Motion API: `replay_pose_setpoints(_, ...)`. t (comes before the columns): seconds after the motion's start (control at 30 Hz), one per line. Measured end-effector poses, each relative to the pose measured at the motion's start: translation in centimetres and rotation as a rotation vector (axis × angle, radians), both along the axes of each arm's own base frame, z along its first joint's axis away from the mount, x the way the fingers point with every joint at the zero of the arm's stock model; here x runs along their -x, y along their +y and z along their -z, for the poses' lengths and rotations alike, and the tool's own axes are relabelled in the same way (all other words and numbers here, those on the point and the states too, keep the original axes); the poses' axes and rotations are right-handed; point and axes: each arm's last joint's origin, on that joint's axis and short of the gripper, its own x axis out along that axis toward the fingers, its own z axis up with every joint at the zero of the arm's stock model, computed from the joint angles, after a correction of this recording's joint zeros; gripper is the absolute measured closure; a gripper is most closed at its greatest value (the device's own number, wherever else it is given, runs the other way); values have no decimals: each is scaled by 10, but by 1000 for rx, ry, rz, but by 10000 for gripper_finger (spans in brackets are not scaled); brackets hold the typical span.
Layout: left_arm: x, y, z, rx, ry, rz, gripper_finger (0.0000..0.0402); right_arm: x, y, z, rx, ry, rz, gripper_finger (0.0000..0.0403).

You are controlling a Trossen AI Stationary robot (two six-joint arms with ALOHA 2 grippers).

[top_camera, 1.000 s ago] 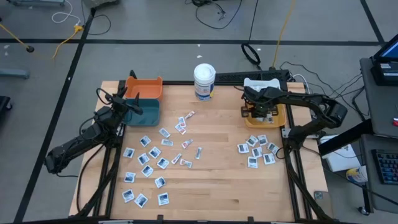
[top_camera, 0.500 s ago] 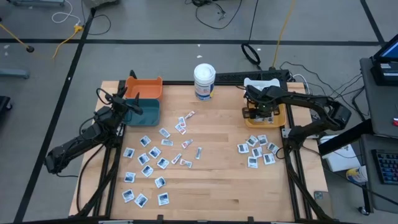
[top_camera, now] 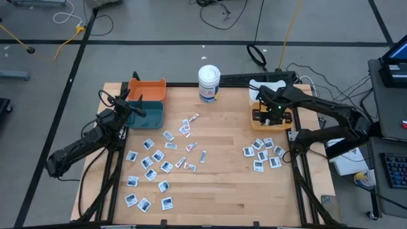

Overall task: Pick & Place First Aid Supplies
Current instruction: Put the black pad into the yellow bin

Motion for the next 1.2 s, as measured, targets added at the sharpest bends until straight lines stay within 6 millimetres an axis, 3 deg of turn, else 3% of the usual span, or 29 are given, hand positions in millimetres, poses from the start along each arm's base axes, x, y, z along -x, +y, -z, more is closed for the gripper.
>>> replay_pose_setpoints(0.43,0,0,0,0,0,0,94,-11,36,-7,153,33,-195,230)
replay_pose_setpoints(0.73,0,0,0,0,0,0,94,-22,78,-7,212,27,-425,231)
replay_pose_setpoints(1.2,0,0,0,0,0,0,94,-31,147,6,172,58,-468,234)
